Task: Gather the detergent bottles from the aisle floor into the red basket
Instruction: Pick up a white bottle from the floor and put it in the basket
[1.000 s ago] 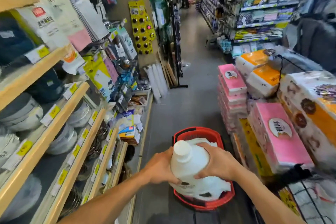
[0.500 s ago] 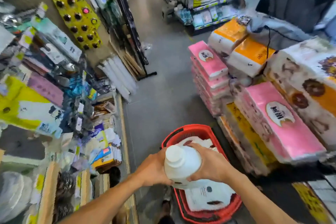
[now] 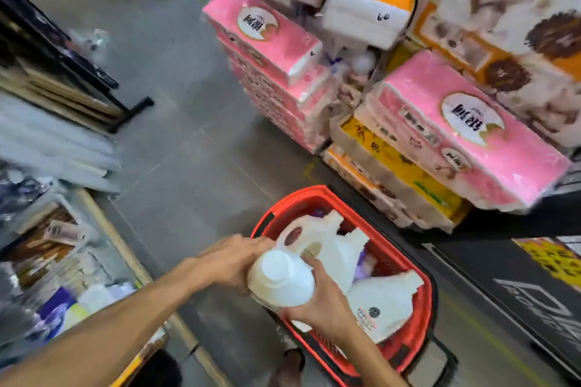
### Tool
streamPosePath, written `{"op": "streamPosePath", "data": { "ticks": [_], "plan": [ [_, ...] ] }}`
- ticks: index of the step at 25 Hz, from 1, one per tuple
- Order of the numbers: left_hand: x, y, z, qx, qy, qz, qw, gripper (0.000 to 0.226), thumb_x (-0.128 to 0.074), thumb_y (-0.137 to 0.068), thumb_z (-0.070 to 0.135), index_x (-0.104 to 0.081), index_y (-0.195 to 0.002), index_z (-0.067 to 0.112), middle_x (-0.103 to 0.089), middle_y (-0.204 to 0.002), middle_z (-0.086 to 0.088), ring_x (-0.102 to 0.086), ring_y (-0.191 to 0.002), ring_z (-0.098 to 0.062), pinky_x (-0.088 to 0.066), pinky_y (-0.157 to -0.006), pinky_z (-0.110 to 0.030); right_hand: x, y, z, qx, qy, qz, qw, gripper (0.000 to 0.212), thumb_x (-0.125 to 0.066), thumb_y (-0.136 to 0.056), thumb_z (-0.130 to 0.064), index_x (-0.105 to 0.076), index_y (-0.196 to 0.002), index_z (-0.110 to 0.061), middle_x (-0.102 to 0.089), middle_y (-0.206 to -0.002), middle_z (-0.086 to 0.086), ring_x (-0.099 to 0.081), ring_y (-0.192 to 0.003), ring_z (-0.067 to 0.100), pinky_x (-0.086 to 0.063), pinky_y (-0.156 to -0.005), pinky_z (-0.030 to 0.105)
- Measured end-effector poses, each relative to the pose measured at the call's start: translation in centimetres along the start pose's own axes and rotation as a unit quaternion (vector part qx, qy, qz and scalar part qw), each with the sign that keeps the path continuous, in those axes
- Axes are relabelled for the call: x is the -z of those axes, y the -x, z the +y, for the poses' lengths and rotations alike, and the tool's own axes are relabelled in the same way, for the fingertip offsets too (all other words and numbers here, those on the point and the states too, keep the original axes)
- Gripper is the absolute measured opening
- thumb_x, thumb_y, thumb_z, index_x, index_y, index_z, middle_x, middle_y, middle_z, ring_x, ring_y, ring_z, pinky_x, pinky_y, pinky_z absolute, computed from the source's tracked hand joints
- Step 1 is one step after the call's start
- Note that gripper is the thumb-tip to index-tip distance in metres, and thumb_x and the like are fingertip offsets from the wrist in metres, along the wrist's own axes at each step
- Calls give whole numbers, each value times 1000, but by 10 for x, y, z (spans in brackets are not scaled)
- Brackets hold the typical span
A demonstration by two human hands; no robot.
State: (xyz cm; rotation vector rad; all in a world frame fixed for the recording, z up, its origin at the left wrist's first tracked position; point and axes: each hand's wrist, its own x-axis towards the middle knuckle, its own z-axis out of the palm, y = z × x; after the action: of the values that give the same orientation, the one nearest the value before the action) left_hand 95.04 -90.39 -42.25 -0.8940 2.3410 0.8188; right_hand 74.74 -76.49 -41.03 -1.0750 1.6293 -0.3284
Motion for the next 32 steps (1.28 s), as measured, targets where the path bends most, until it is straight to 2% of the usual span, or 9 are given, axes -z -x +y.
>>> {"op": "streamPosePath", "data": {
  "ticks": [3,5,8,11,14,16,21,27,32],
  "plan": [
    [7,-54,-52,12,10,-14,1000,90,-84,-56,59,-39,-135,50,-60,-128,23,-63,-114,-13,-53,-89,-33,-22,-56,22,-37,-96,68,992,83,-90,-52,-62,-44,-120,-57,-65,-114,-25,-62,-108,1,-52,-90,28],
    [2,-83,-79,21,70,-1,997,100,-86,-62,62,-36,-147,47,-54,-142,20,-53,-129,-10,-44,-102,-31,-29,-94,34,-85,-179,129,972,71,-89,-62,-62,-54,-121,-41,-68,-117,-16,-65,-107,3,-55,-89,29],
    [-54,-127,-78,-9,146,-47,988,114,-79,-74,63,-9,-161,40,-18,-166,10,-20,-151,-10,-22,-122,-32,-33,-149,60,-181,-260,217,923,49,-81,-77,-61,-63,-107,-27,-72,-104,-7,-70,-96,15,-57,-82,35],
    [-113,-168,-70,15,212,-10,977,116,-71,-79,68,10,-158,44,4,-170,7,1,-156,-12,-10,-127,-35,-28,-182,75,-222,-161,250,929,61,-68,-78,-70,-59,-105,-16,-71,-100,0,-68,-96,27,-55,-89,45],
    [-128,-186,-80,59,234,43,969,101,-65,-86,66,8,-155,53,-1,-170,8,-5,-156,-16,-14,-126,-40,-27,-197,75,-211,-72,241,945,43,-63,-94,-56,-50,-106,-16,-70,-104,5,-64,-101,31,-43,-85,37],
    [-131,-189,-81,98,241,65,963,89,-60,-93,60,-1,-157,50,-7,-170,8,-12,-155,-21,-17,-125,-43,-27,-201,69,-191,-23,234,953,36,-61,-98,-48,-52,-115,-18,-70,-110,6,-64,-106,32,-41,-84,39],
    [-128,-178,-73,120,213,72,967,72,-56,-100,47,-16,-159,44,-22,-165,5,-30,-148,-24,-27,-121,-44,-20,-192,60,-179,64,168,967,49,-62,-97,-41,-46,-139,-21,-67,-123,6,-64,-114,33,-46,-87,39],
    [-134,-69,-46,156,88,-8,984,74,-61,-92,53,-26,-155,41,-34,-156,8,-35,-143,-20,-34,-117,-42,0,-56,67,-182,217,60,957,61,-62,-95,-43,-38,-149,-30,-42,-148,4,-46,-135,27,-47,-102,41],
    [-43,-27,45,119,-39,94,988,62,-59,-94,47,-33,-150,39,-40,-148,7,-40,-135,-20,-38,-107,-41,48,44,85,-166,309,74,934,62,-63,-93,-37,-38,-148,-24,-44,-145,7,-41,-136,32,-43,-106,42]
  ]
}}
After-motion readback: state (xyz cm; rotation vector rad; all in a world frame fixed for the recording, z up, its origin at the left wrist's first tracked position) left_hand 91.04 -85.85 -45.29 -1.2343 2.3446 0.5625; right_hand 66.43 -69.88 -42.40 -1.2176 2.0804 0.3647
